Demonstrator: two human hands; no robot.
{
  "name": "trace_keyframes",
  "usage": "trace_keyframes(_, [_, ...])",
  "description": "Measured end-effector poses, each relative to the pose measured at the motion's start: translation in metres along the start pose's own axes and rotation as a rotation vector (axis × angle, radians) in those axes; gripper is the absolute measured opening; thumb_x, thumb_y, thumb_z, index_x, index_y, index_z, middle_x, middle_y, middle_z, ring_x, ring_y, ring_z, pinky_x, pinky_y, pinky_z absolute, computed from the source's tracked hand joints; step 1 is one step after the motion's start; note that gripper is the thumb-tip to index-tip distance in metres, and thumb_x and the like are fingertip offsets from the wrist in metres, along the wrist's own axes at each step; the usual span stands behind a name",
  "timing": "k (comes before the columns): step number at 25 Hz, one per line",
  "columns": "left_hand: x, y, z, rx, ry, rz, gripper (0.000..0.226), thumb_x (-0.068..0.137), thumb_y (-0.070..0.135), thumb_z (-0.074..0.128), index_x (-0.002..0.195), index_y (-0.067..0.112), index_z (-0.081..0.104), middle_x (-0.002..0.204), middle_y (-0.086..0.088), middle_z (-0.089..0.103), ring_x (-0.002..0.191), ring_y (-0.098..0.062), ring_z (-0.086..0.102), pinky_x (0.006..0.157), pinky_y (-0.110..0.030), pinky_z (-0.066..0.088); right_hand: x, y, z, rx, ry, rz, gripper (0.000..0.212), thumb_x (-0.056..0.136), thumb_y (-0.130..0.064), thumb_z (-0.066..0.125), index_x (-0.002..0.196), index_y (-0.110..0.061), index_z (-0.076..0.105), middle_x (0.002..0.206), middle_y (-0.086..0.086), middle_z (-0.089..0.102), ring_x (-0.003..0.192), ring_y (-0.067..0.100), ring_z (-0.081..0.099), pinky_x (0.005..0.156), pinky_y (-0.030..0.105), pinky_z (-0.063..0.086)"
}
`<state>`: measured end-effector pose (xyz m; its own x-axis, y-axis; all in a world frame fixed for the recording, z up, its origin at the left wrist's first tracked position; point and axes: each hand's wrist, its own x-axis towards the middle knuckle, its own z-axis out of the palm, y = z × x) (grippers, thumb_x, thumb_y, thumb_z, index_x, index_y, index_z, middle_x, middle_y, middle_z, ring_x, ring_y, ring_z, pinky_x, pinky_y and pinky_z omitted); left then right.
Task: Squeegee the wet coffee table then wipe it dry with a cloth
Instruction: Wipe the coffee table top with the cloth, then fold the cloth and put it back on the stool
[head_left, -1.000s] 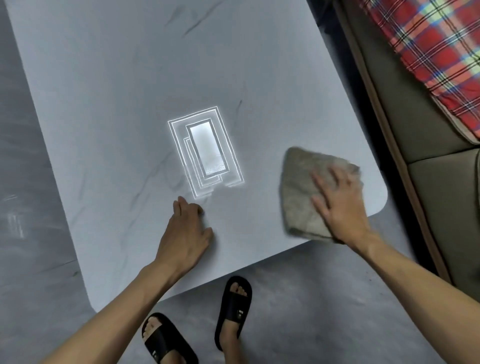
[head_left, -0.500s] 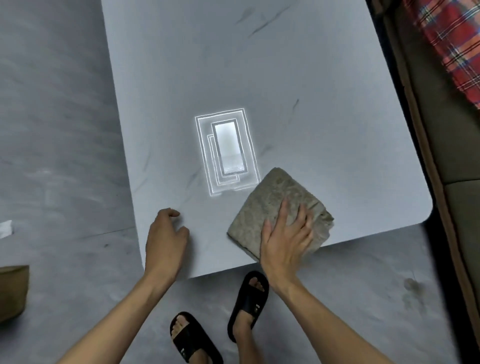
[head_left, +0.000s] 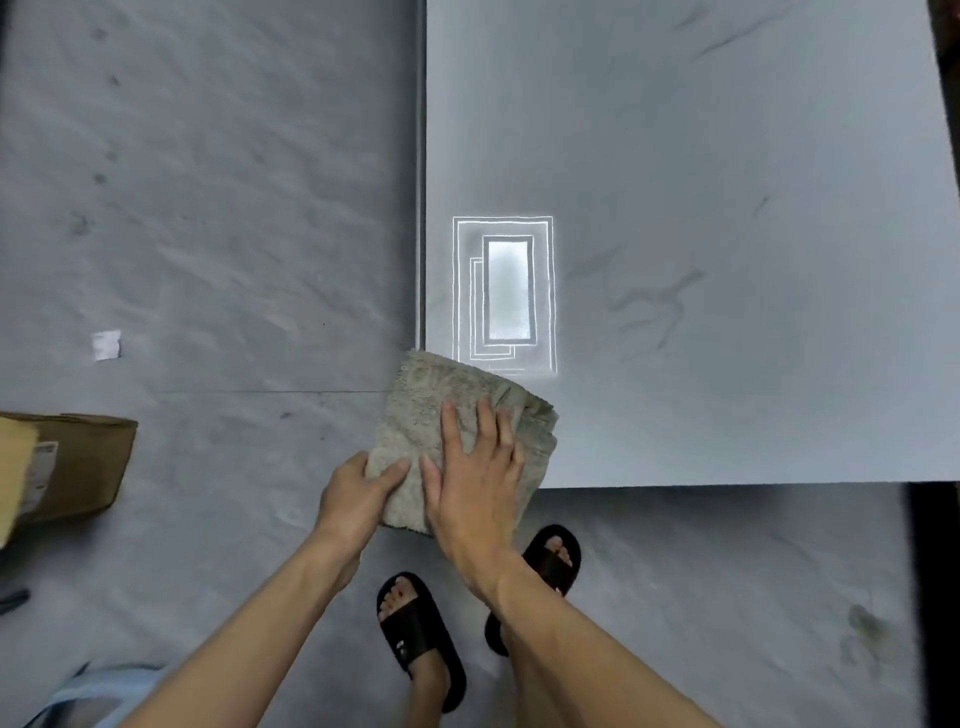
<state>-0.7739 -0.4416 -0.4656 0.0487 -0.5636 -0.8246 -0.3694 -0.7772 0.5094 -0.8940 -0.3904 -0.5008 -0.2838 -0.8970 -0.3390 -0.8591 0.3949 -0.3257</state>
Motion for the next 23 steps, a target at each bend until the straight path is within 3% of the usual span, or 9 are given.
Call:
trace_keyframes(4, [-0.006, -0.012, -0.047, 0.124, 0.228, 0.018, 0.011, 0.085, 0.028, 0.069, 0.090, 0.018, 0.068, 0.086, -0.001, 0.073, 0.078, -0.018, 0.069, 0.060, -0.027, 0.050, -0.012, -0.033, 0.006, 0.095, -0.116, -0.210, 0.047, 0.097, -0.040, 0.043, 0.142, -0.028, 0.044, 0.152, 0.004, 0.033, 0.140, 0.026, 0.024, 0.112, 0.045, 0.028])
trace_keyframes(8, [-0.030, -0.004, -0.110, 0.475, 0.227, 0.170, 0.016, 0.081, 0.035, 0.071, 0.081, 0.020, 0.064, 0.078, -0.002, 0.070, 0.077, -0.025, 0.066, 0.060, -0.035, 0.046, -0.007, -0.056, -0.016, 0.257, -0.202, -0.276, 0.033, 0.092, -0.021, 0.055, 0.125, -0.022, 0.062, 0.133, 0.004, 0.050, 0.122, 0.024, 0.049, 0.102, 0.038, 0.037])
trace_keyframes(10, [-0.048, 0.003, -0.137, 0.664, 0.220, 0.264, 0.021, 0.078, 0.043, 0.071, 0.089, 0.026, 0.066, 0.083, -0.002, 0.072, 0.081, -0.027, 0.067, 0.064, -0.036, 0.049, 0.009, -0.070, -0.043, 0.315, -0.206, -0.264, 0.047, 0.086, -0.023, 0.065, 0.132, -0.025, 0.053, 0.130, 0.000, 0.048, 0.112, 0.021, 0.056, 0.096, 0.035, 0.044])
trace_keyframes(12, [-0.065, 0.011, -0.158, 0.764, 0.271, 0.357, 0.027, 0.077, 0.047, 0.072, 0.101, 0.035, 0.066, 0.092, -0.001, 0.073, 0.091, -0.028, 0.066, 0.063, -0.032, 0.042, 0.022, -0.088, -0.070, 0.341, -0.265, -0.334, 0.078, 0.075, -0.029, 0.078, 0.142, -0.035, 0.037, 0.132, -0.006, 0.042, 0.102, 0.017, 0.058, 0.088, 0.032, 0.048])
trace_keyframes(15, [-0.101, 0.018, -0.205, 0.652, 0.233, 0.423, 0.015, 0.073, 0.047, 0.075, 0.077, 0.045, 0.060, 0.071, 0.005, 0.066, 0.079, -0.022, 0.063, 0.055, -0.029, 0.035, 0.014, -0.140, -0.097, 0.444, -0.375, -0.349, 0.100, 0.060, -0.028, 0.090, 0.143, -0.037, 0.036, 0.132, -0.005, 0.047, 0.103, 0.016, 0.057, 0.092, 0.030, 0.047])
trace_keyframes(17, [-0.125, 0.017, -0.236, 0.528, 0.140, 0.433, 0.022, 0.071, 0.044, 0.078, 0.065, 0.048, 0.057, 0.062, 0.011, 0.062, 0.068, -0.011, 0.059, 0.054, -0.023, 0.036, 0.003, -0.172, -0.107, 0.537, -0.381, -0.316, 0.081, 0.055, -0.021, 0.093, 0.127, -0.024, 0.057, 0.120, 0.000, 0.058, 0.110, 0.017, 0.056, 0.098, 0.027, 0.044])
trace_keyframes(18, [-0.139, 0.012, -0.251, 0.439, 0.114, 0.419, 0.021, 0.070, 0.042, 0.079, 0.064, 0.045, 0.059, 0.063, 0.012, 0.062, 0.066, -0.008, 0.059, 0.055, -0.021, 0.036, -0.004, -0.187, -0.111, 0.571, -0.391, -0.299, 0.067, 0.055, -0.018, 0.093, 0.115, -0.018, 0.064, 0.109, -0.001, 0.061, 0.105, 0.016, 0.056, 0.092, 0.022, 0.044])
trace_keyframes(21, [-0.175, -0.025, -0.284, 0.135, 0.175, 0.348, 0.020, 0.066, 0.036, 0.084, 0.076, 0.027, 0.068, 0.072, 0.009, 0.069, 0.067, -0.003, 0.060, 0.062, -0.022, 0.043, -0.033, -0.221, -0.113, 0.577, -0.526, -0.277, 0.042, 0.061, -0.017, 0.091, 0.091, -0.012, 0.062, 0.077, -0.005, 0.059, 0.076, 0.012, 0.054, 0.065, 0.022, 0.044])
trace_keyframes(23, [-0.204, -0.071, -0.300, -0.039, 0.277, 0.285, 0.029, 0.064, 0.031, 0.087, 0.085, 0.021, 0.070, 0.083, 0.006, 0.072, 0.078, -0.007, 0.063, 0.073, -0.027, 0.048, -0.069, -0.243, -0.101, 0.455, -0.556, -0.362, 0.038, 0.063, -0.025, 0.088, 0.086, -0.016, 0.058, 0.071, -0.004, 0.061, 0.070, 0.014, 0.055, 0.065, 0.031, 0.047])
